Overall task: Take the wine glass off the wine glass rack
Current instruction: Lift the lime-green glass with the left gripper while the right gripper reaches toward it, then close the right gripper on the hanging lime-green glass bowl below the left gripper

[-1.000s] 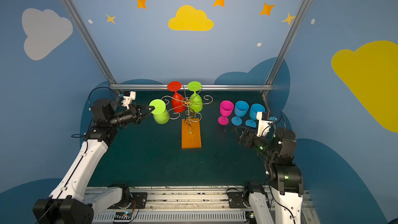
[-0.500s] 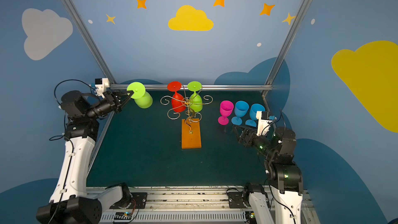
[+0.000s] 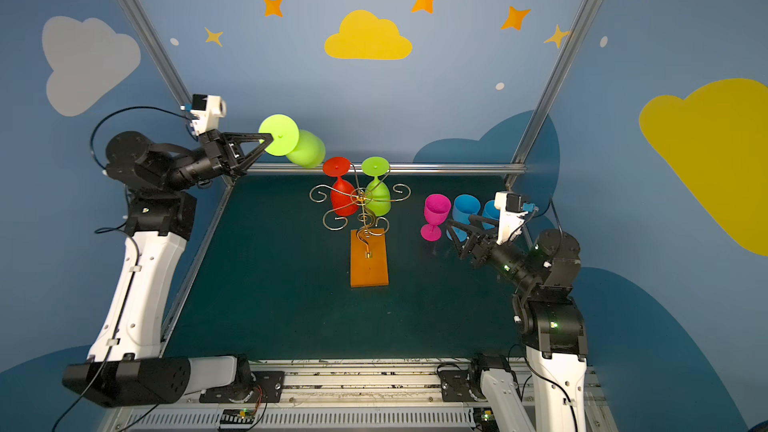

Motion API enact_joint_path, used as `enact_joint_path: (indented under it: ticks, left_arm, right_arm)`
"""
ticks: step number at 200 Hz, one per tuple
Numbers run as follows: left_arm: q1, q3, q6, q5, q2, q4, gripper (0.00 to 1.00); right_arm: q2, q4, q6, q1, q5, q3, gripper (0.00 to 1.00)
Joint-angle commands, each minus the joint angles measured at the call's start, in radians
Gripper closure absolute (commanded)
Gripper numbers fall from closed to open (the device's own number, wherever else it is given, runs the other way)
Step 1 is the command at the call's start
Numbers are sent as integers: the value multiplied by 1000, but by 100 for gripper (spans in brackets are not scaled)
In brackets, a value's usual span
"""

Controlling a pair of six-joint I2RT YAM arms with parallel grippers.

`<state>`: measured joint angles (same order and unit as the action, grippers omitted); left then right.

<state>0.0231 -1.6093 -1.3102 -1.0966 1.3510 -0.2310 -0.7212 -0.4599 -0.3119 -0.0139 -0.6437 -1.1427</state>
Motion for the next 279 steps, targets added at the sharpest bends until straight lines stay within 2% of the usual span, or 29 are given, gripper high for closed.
enact_joint_path:
  ticks: [1,26,64,82,107,159,201,279]
  left_arm:
    - [-62,-43,-75,-42,38,-103,97]
    - [-147,-81,-214,-76,103,-253,97]
    - [-286,-142,-240,-122,197,-247,97]
    - [-327,-162,-285,-137,240,-283,97]
    - [-373,-167,-274,-148,265,-265,97]
    - [-392,-100,-267,-146,240,-271,97]
    - [-408,-75,-270,-145,233,-275,97]
    - [-431,-49,-288,-136,211,-295,97]
  right_arm:
    - [-16,89,46,-40,-18,-52,25]
    - [-52,117,121,-121,2,-79,25]
    - [-136,122,256,-266,78,-138,24]
    - [-180,123,329,-331,105,-174,23]
    - [-242,106,423,-396,153,-222,20]
    - [-305,135,576,-447,168,-225,15]
    - [-358,175,645,-483,219,-235,14]
    - [-454,197,660,-534,224,-273,13]
